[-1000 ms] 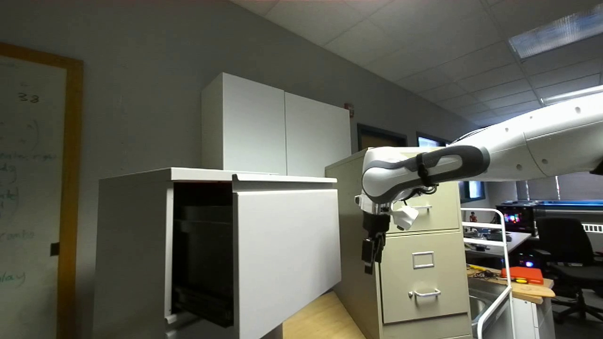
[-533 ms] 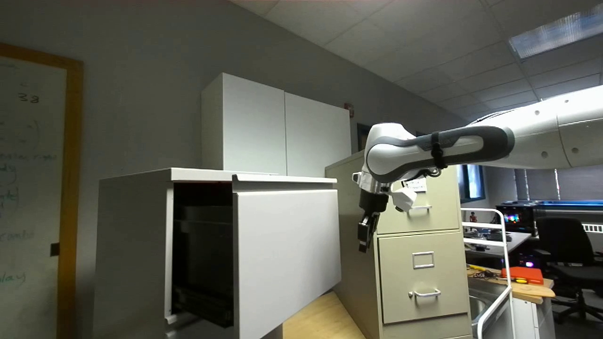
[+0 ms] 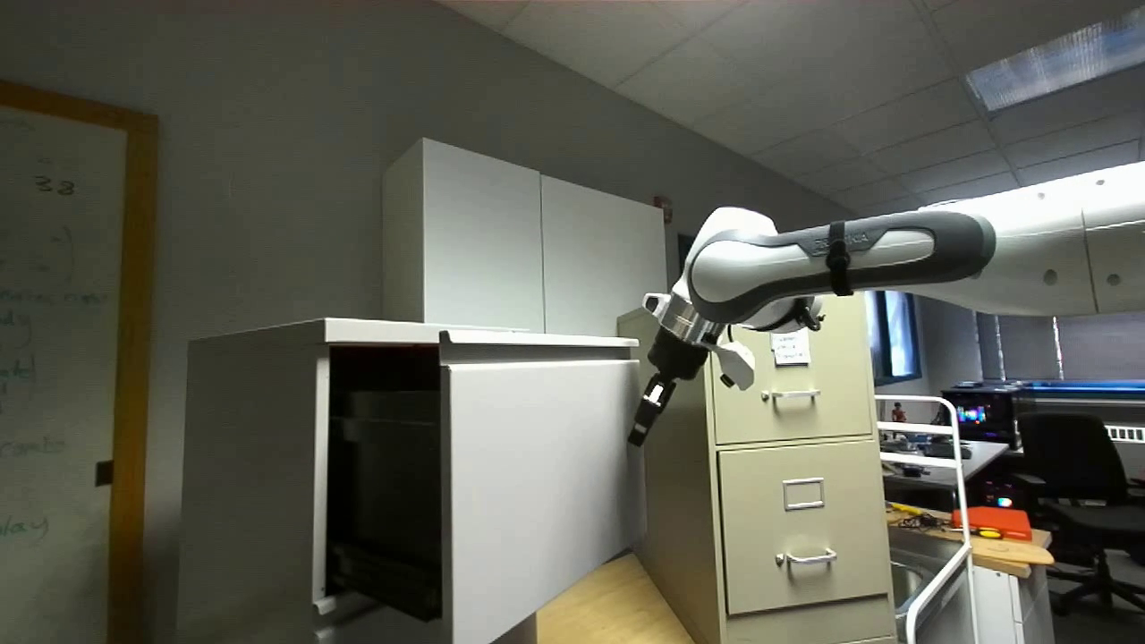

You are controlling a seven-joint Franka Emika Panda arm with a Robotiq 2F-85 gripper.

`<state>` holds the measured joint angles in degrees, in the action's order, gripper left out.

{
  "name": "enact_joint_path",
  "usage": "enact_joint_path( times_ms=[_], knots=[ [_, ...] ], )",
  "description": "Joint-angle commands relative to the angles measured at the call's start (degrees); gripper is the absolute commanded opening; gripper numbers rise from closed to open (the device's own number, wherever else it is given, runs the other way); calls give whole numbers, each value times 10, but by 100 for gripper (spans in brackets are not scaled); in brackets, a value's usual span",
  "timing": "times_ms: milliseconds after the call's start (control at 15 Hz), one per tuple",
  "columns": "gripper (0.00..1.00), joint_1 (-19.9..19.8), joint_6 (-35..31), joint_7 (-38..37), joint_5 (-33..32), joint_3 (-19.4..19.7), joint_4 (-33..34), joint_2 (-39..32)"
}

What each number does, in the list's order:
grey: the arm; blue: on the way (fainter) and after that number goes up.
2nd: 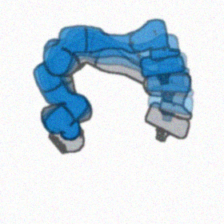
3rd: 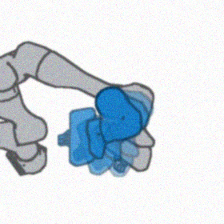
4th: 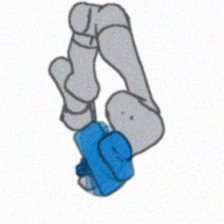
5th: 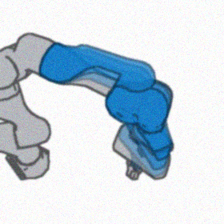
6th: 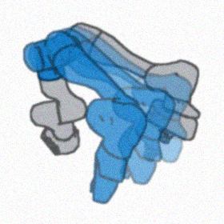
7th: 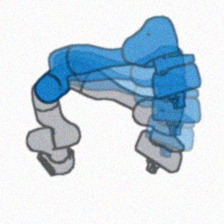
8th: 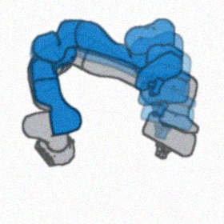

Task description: Close the open top drawer

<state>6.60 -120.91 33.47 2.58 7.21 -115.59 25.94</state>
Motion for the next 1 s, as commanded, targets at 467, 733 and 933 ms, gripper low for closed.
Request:
enact_joint_path(
  times_ms=[467,733,933],
  knots=[
    [6,35,-21,129,128,24,133,-123],
    [5,22,0,171,186,13,234,-216],
    [5,4,17,186,218,-9,313,-283]
  ],
)
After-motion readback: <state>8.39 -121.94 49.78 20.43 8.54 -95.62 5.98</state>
